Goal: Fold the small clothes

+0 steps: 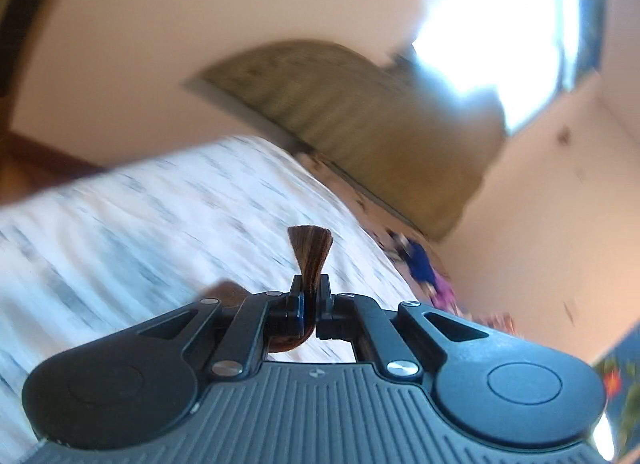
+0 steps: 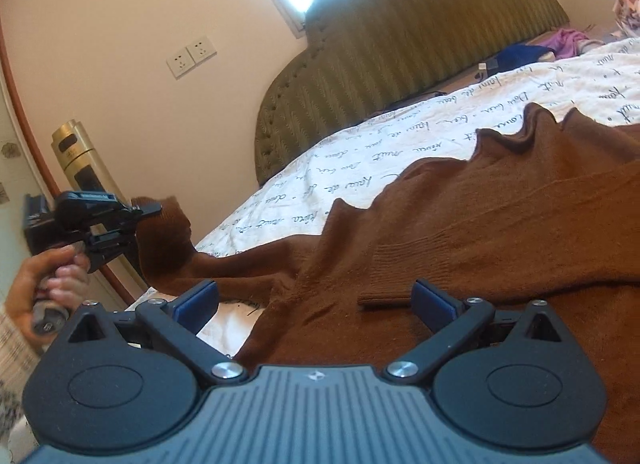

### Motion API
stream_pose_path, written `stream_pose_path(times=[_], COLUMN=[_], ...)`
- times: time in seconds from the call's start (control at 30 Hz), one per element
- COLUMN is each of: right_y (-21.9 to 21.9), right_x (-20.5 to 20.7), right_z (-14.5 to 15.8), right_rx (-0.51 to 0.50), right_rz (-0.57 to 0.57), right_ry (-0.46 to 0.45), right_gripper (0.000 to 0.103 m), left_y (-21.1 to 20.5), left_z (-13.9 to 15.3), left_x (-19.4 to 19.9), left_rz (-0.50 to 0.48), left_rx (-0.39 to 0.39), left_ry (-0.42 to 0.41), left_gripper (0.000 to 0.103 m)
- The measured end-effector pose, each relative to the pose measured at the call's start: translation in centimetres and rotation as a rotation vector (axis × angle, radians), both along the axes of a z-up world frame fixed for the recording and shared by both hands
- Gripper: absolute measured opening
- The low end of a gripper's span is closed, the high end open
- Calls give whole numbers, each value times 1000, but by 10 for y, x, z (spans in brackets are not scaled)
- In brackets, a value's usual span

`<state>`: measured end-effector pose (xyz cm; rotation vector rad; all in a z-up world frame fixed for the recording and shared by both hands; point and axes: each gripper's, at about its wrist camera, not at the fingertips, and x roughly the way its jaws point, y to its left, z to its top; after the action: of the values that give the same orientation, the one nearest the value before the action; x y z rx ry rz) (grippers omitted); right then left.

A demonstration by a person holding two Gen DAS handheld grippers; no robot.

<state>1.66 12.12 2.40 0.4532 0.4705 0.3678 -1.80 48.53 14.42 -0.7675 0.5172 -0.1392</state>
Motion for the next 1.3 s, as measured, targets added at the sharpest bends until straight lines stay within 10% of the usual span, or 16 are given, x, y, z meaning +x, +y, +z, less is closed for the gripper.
stream_pose_path(times=[0.4, 0.47, 0.67, 0.83, 1.03, 1.1, 1.23, 1.3], right_y=[-51, -61, -89, -88, -55, -41, -16, -13], right_x=[12, 25, 83, 112, 131, 136, 145, 142], right_z=[17, 18, 3, -19, -14, -10, -17, -15], right_rx=[-37, 6, 349, 548, 413, 347, 223, 215], right_rz=[-77, -55, 101, 144, 188, 191, 200, 213], right_ry=[171, 227, 396, 487, 518, 526, 614, 584], right_gripper=[103, 103, 103, 103, 100, 88, 5, 5], left_y=[-219, -234, -230, -189, -119, -99, -71, -60], left_z=[-47, -74, -77, -37, -39, -45, -47, -47], left_x=[-14, -3, -30, -80, -92, -93, -93, -92], left_rz=[-291, -308, -313, -225, -68, -48, 15, 40], left_rx=[178, 219, 234, 206, 75, 4, -62, -113], left_ry=[3, 75, 31, -133, -49, -29, 16, 21], left_gripper=[3, 23, 93, 102, 102, 102, 102, 102])
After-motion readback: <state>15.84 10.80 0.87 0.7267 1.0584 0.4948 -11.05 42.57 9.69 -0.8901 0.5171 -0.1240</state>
